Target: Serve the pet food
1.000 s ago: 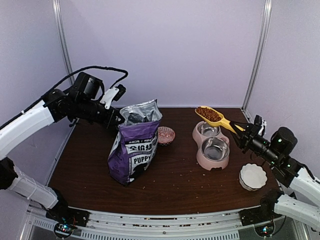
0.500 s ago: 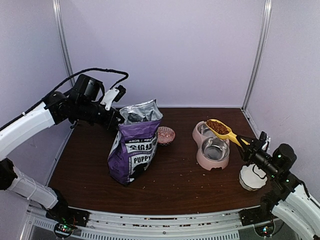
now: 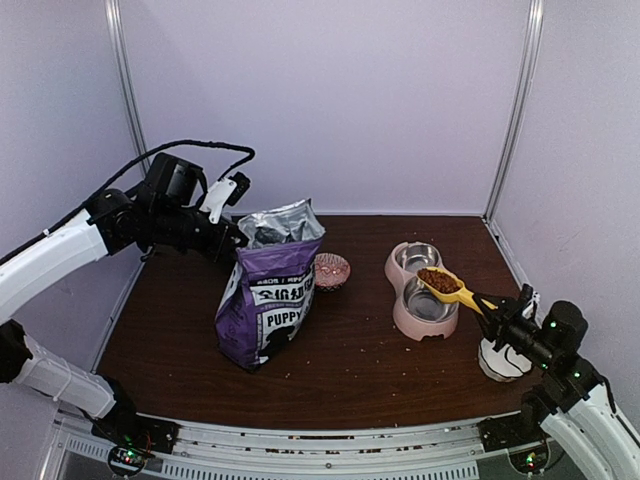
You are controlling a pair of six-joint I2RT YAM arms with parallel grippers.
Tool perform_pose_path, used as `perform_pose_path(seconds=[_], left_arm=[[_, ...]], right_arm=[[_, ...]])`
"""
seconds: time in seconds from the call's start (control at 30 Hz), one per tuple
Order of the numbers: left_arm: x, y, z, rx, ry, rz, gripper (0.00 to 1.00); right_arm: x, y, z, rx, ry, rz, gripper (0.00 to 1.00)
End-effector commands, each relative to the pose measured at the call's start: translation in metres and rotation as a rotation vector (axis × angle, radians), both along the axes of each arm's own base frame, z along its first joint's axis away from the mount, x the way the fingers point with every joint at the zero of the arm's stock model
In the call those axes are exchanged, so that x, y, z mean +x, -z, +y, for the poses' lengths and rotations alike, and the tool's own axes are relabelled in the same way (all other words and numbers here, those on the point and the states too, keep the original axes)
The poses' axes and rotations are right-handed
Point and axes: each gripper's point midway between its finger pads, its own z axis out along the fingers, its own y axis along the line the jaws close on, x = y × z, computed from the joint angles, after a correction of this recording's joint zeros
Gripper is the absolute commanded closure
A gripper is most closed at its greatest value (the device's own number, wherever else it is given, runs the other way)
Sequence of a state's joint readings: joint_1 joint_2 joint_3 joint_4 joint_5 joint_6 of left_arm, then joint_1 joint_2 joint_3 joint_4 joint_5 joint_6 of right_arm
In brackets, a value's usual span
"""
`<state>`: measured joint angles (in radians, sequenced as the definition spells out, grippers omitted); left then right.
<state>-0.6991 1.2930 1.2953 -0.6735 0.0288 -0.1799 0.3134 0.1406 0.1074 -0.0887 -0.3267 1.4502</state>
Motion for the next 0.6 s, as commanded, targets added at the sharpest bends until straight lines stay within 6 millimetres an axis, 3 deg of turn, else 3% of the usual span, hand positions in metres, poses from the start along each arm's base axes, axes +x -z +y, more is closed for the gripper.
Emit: perform_pose_path(seconds=[0.0, 0.2, 0.57], left_arm=[[0.007, 0.011, 0.011, 0.044, -0.030, -0.019, 1.00], [0.005, 0.012, 0.011, 0.042, -0.026, -0.019, 1.00], [0.002, 0.011, 0.009, 0.032, -0.008, -0.012, 1.00]], right_arm=[[0.000, 0.011, -0.010, -0.062, 0.046, 0.023, 0.87], [-0.001, 0.024, -0.012, -0.133, 0.044, 0.077, 0.87], [0.000, 0.011, -0.018, -0.288, 0.045, 0.117, 0.87]])
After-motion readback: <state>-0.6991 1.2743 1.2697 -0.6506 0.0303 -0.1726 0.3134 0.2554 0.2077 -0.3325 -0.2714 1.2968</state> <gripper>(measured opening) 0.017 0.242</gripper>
